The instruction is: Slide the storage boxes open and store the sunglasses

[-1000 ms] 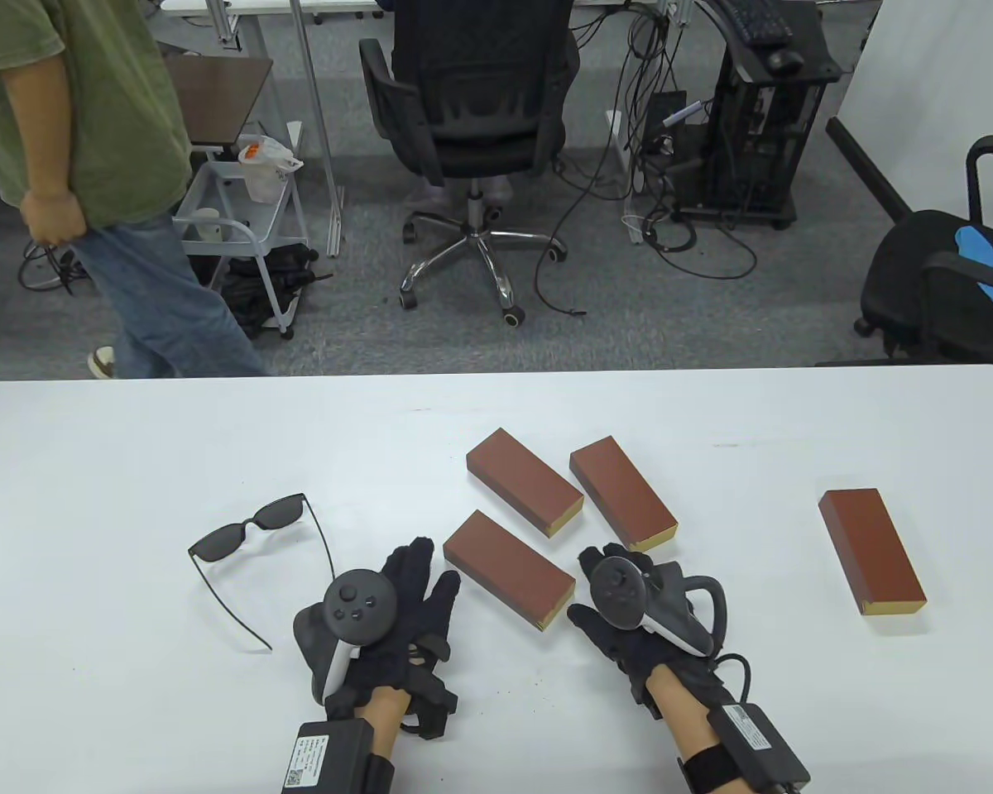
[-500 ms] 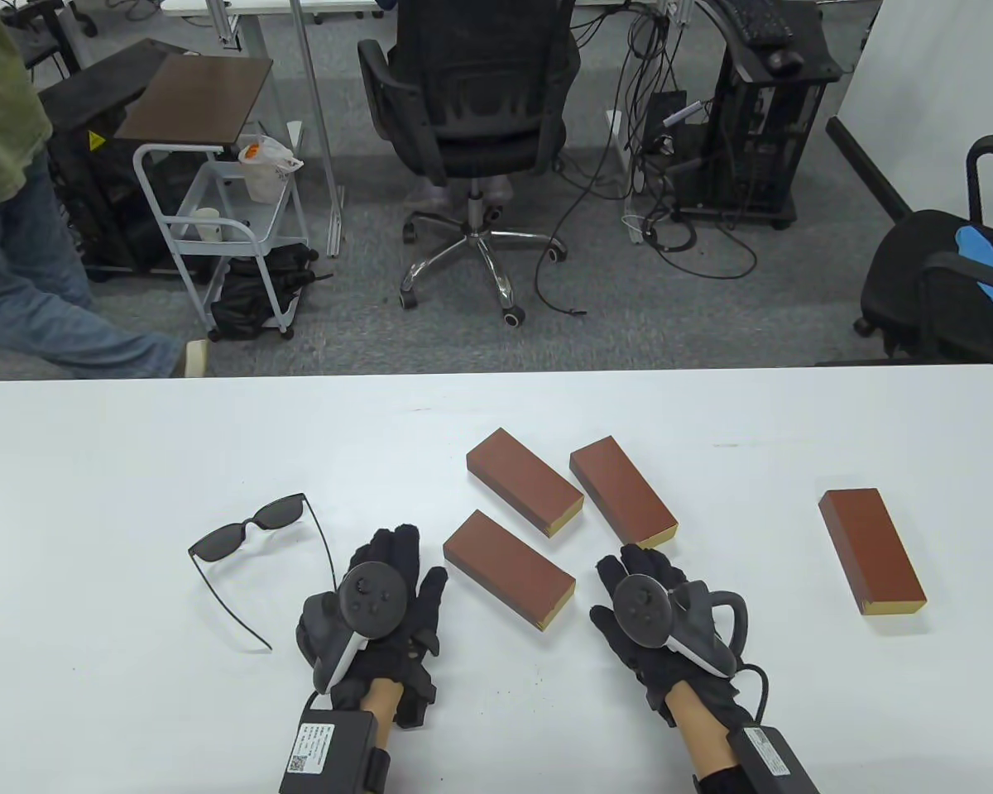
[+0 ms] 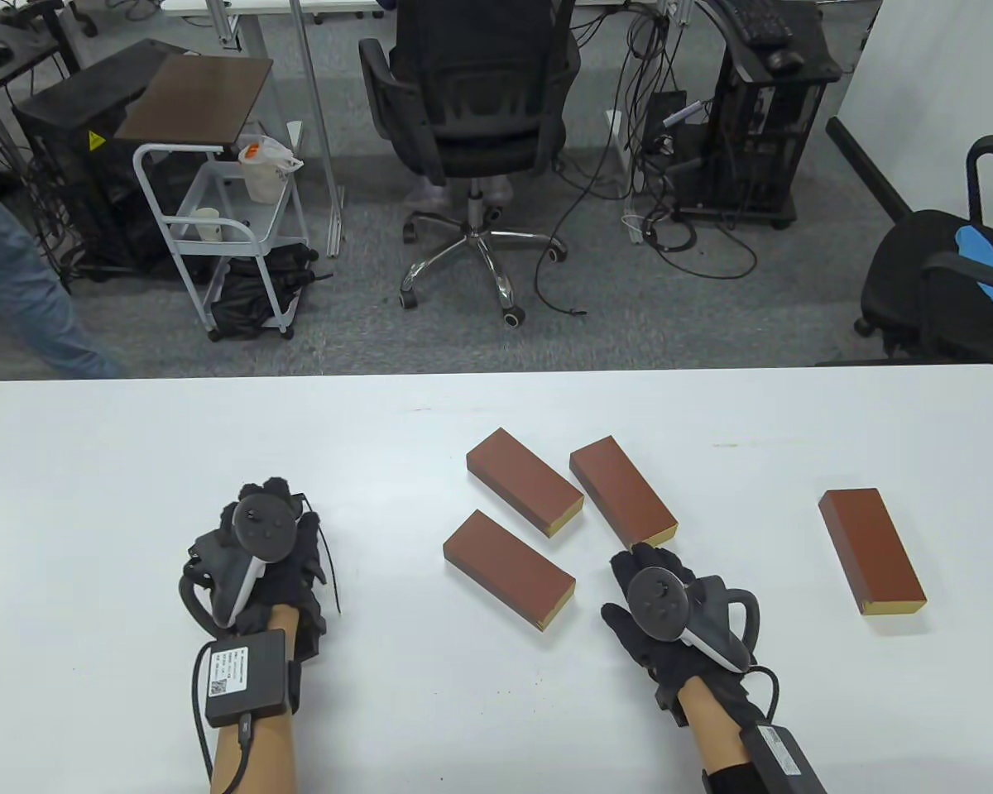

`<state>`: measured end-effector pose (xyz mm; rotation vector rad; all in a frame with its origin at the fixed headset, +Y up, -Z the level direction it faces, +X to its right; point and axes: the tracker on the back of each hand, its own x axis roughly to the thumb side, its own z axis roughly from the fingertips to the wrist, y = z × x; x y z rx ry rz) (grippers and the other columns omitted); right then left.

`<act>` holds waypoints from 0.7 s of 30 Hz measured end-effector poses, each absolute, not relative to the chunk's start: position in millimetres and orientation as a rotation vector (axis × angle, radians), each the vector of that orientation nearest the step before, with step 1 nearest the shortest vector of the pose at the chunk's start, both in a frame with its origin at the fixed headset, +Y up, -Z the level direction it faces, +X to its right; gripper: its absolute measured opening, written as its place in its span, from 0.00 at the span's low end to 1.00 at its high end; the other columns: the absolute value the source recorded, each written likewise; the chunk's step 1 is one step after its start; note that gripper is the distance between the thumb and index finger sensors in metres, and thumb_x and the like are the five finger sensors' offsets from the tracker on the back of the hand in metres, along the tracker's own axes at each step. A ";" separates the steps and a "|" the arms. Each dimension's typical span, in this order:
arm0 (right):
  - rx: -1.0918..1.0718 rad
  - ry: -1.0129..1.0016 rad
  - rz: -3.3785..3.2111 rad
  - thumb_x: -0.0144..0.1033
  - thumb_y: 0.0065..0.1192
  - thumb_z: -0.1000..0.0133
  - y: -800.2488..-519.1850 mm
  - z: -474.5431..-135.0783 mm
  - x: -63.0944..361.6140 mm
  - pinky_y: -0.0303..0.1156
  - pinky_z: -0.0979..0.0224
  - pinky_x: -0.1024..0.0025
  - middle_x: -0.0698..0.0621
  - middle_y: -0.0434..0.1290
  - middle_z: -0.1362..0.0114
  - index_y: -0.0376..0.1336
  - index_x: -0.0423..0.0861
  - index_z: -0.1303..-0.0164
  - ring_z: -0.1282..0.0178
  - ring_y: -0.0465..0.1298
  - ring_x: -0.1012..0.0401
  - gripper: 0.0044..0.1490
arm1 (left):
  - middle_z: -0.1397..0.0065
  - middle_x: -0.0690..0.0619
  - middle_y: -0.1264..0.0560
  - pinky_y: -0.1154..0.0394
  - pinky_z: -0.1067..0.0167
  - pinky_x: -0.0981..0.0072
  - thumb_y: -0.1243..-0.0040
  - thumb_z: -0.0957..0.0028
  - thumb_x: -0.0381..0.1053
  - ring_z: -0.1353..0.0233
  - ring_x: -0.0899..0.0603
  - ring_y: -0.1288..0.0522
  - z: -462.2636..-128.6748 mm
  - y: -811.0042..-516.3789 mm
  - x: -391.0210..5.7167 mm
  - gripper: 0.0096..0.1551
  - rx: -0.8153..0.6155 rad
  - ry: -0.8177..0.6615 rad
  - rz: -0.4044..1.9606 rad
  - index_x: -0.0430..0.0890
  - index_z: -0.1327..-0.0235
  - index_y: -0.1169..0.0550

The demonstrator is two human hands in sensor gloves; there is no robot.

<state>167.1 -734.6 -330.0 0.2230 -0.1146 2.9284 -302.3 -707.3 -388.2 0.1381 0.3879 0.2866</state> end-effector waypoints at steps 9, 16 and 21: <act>0.100 -0.093 2.907 0.56 0.65 0.60 -737.2 -332.8 190.1 0.63 0.26 0.50 0.44 0.61 0.24 0.60 0.51 0.36 0.26 0.63 0.44 0.42 | 0.17 0.51 0.37 0.36 0.31 0.35 0.29 0.56 0.55 0.19 0.37 0.37 -418.2 -720.8 -359.3 0.42 -0.110 0.530 0.141 0.56 0.25 0.31; 0.061 -0.080 2.899 0.56 0.65 0.60 -739.5 -333.6 200.5 0.63 0.26 0.50 0.44 0.61 0.24 0.60 0.51 0.36 0.26 0.63 0.44 0.42 | 0.23 0.51 0.29 0.32 0.34 0.37 0.31 0.54 0.49 0.25 0.38 0.29 -424.6 -737.7 -364.9 0.33 -0.199 0.558 0.108 0.56 0.32 0.25; 0.109 -0.064 2.878 0.56 0.65 0.60 -739.3 -333.6 196.4 0.63 0.26 0.50 0.44 0.60 0.24 0.59 0.51 0.36 0.26 0.63 0.44 0.42 | 0.29 0.53 0.23 0.30 0.36 0.38 0.40 0.50 0.48 0.30 0.40 0.24 -421.4 -744.1 -360.5 0.23 -0.163 0.551 0.117 0.56 0.40 0.19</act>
